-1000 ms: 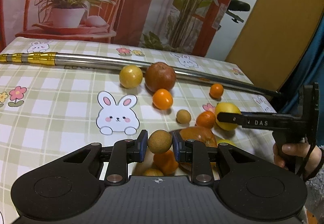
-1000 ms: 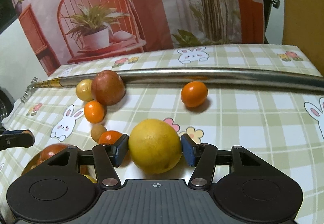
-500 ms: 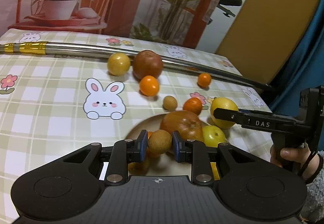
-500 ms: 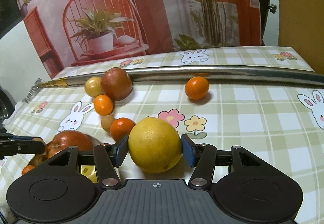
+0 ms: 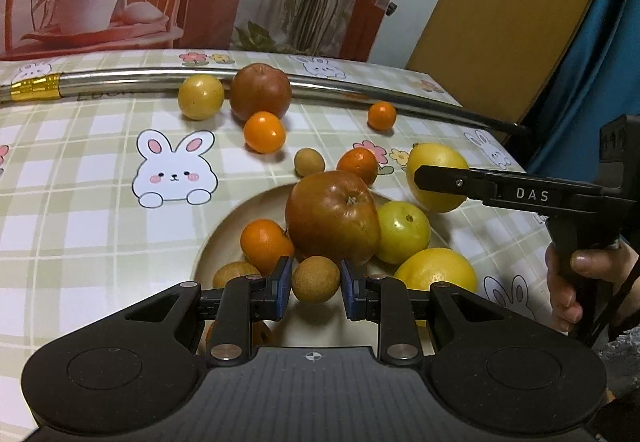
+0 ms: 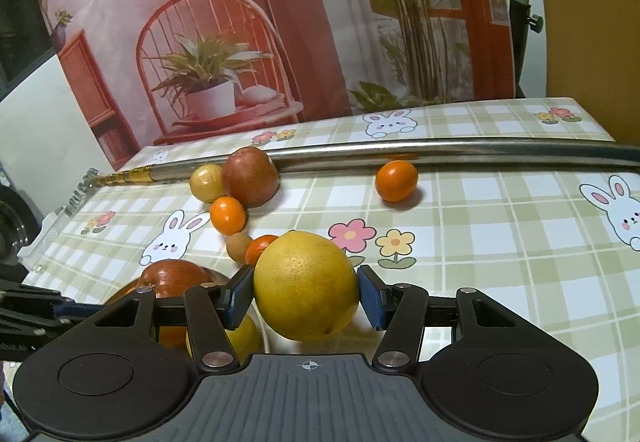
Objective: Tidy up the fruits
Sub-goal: 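Drop the brown fruit on the plate with the left gripper while the right gripper carries the lemon, then lower the lemon onto the plate and open the right gripper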
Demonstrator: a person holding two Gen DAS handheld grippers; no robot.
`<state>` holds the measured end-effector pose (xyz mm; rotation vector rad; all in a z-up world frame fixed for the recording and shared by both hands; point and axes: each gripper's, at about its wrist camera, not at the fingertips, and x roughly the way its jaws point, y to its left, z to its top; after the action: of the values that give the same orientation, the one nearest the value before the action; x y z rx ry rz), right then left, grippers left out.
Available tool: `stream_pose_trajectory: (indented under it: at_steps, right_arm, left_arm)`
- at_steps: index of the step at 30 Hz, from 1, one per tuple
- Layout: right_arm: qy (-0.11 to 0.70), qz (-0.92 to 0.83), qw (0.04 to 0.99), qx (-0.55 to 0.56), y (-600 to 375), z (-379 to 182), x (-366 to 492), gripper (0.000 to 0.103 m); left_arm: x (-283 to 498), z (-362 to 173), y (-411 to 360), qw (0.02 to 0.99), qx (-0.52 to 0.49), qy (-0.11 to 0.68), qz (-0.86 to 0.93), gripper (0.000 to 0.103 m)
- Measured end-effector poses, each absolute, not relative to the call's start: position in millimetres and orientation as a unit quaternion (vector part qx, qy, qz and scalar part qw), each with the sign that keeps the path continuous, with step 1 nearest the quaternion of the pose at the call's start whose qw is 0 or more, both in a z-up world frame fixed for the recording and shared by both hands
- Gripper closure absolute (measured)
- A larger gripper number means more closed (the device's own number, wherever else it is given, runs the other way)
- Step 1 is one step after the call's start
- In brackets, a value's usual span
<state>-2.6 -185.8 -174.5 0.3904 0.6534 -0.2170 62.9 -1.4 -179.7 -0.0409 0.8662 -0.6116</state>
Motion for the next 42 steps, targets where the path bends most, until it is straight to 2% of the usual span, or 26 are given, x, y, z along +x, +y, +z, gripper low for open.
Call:
stream_pose_trajectory:
  at_steps: [5,17,26,29,42]
  right_arm:
    - [0.321,-0.105,0.922,0.191,-184.7,-176.1,-2.8,0.052]
    - [0.321,-0.107,0.922,0.191,-182.5,-175.7,-5.4,0.052]
    - [0.309,-0.108,0.926,0.186,-176.5,-159.3,-16.2,0.052]
    - [0.304,-0.107,0.928,0.188,-172.8,-152.5,-21.2,0.052]
    - [0.297,-0.062,0.937,0.171,-121.0,-130.0,-27.7,0.052]
  left_arm:
    - [61.3,-185.2,-11.4,0.865,0.01,0.413,-0.285,0.075]
    - [63.9,-189.3,-9.4,0.864,-0.008,0.42,-0.279,0.074]
    - [52.9,-171.4,-2.4,0.872,-0.024,0.399,-0.283,0.072]
    - [46.5,-162.5,4.3,0.879,-0.031,0.389,-0.276,0.063]
    - [25.0,-135.2,60.9,0.913,-0.046,0.36,-0.188,0.063]
